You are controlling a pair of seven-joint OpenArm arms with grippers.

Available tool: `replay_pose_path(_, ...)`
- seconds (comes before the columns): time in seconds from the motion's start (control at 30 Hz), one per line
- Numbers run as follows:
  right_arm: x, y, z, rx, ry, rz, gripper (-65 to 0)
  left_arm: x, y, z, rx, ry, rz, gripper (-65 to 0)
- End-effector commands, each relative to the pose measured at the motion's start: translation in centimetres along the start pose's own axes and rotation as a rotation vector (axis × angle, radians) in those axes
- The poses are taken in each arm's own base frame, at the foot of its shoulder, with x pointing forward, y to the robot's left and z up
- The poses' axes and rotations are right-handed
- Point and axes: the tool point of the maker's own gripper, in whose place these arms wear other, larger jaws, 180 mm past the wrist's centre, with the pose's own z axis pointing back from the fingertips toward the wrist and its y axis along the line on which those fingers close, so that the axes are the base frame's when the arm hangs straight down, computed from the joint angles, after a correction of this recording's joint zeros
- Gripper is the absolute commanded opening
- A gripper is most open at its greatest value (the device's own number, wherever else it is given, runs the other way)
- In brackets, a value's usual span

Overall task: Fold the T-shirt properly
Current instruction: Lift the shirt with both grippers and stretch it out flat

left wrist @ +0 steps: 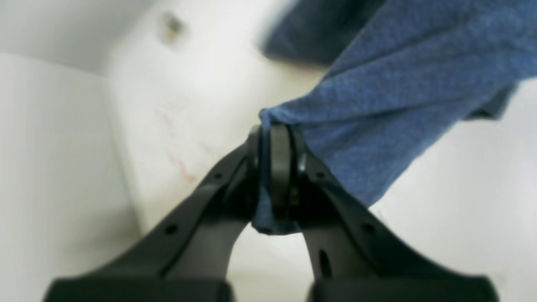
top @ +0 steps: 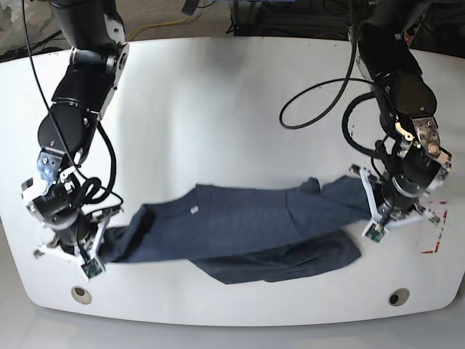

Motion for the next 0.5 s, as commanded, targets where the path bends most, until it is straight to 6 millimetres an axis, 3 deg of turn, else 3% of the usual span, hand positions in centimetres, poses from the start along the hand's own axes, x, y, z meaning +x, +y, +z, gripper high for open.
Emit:
replay_pose_path(0.0, -1.8, -1.2, 0.6, -0.046, 0.021, -0.034, -65.0, -2.1, -0.8, 0.0, 0.001, 0.059, -0.003, -65.0)
replay_pose_path(0.07, -4.5, -0.5, 0.7, -0.032, 0.071, -0.055, -65.0, -4.5, -3.0, -0.2, -0.048, 0.113, -0.004, -65.0)
replay_pose_path(0.17, -6.8, 0.8, 0.7, -0.01, 0.098, -0.077, -65.0, -6.4, -5.2, -0.4, -0.1, 0.136, -0.009, -65.0)
replay_pose_path(0.23, -8.4, 2.2, 0.7, 0.019, 0.123, -0.085, -65.0, -7.3, -7.9, -0.4, -0.162, 0.126, -0.034, -65.0)
replay_pose_path(0.33, -11.4, 2.9, 1.3, 0.025, 0.181, -0.119, -65.0, -9.3, -10.7, -0.1, -0.227, 0.145, -0.045, -65.0)
replay_pose_path(0.47, -14.2, 3.6, 1.9, 0.036, 0.241, -0.138, -65.0, -11.6, -12.9, 0.5, -0.281, 0.181, -0.044, -65.0)
